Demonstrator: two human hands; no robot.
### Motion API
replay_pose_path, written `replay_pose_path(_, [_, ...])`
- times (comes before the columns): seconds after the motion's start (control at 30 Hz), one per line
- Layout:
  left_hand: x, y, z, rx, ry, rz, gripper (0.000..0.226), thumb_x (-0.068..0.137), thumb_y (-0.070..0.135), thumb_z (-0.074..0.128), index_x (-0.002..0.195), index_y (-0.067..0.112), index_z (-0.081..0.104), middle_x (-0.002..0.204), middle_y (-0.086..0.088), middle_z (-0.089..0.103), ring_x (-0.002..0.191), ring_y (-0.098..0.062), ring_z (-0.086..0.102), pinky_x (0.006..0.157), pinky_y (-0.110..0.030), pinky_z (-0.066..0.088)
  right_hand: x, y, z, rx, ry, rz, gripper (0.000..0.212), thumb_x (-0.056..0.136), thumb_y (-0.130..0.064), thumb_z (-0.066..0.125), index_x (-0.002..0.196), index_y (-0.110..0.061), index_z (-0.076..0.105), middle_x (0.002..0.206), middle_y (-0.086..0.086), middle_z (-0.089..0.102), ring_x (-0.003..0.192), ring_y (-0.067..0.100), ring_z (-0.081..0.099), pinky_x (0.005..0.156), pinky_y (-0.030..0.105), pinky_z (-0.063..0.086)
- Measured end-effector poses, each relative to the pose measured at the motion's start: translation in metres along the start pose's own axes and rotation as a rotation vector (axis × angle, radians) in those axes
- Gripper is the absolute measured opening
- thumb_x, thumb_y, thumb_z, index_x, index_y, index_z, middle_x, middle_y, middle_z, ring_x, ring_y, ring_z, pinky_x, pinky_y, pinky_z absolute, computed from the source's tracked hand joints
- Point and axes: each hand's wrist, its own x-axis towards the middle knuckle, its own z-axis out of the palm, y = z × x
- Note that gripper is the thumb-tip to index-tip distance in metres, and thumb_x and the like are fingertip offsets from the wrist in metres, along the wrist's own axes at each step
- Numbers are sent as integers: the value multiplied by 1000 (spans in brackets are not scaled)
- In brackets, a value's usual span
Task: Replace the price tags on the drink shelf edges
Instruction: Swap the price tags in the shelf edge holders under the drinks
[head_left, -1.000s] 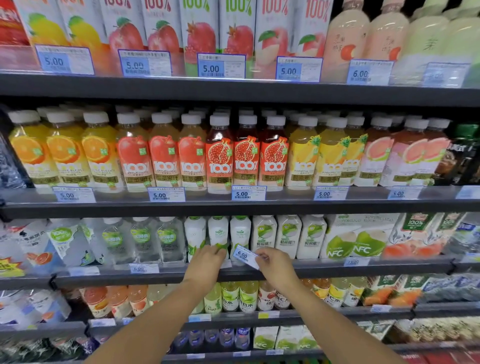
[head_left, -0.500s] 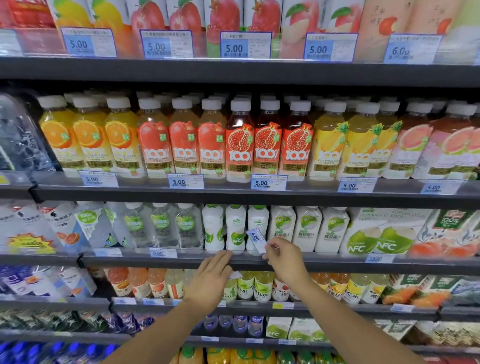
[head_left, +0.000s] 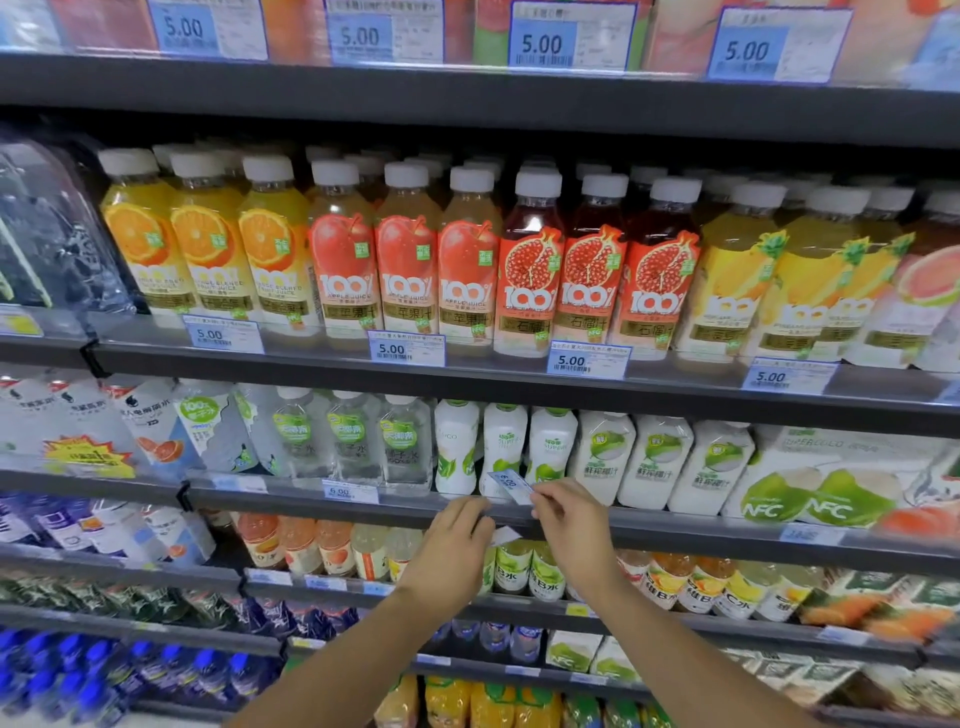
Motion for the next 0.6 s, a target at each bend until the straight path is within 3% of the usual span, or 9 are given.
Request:
replay_pose_path(0.17, [2,0,-1,-39,76,18,31,72,-2,62,103,5,58,123,-14,55,117,-32,52,94,-44,49,0,4,7,-132,-25,-138,21,98,-14,56,114,-14,70,98,-6,62,84,7,61,80,25,52])
replay_pose_path(0.3, [1,1,-2,-56,64,9,35,70,-2,60,104,5,58,124,-14,54,116,-32,51,93,-44,48,3,5,6,-152,31,-190,24,95,-6,59,115,-13,70,100,-6,61,87,3,58,84,16,47])
replay_pose_path(0.4, [2,2,-4,-55,60,-2,37,68,-3,62,104,4,59,122,-13,56,113,-31,52,91,-43,49,5,7,6,-217,-32,-257,30,89,3,64,115,-11,69,102,-3,61,86,3,57,85,10,42])
replay_pose_path(0.6, [4,2,-8,-41,59,-16,38,70,-1,61,107,6,59,121,-11,56,111,-30,51,90,-40,48,6,13,-2,-222,-55,-313,32,87,5,66,115,-11,69,100,-3,61,85,5,60,82,21,50])
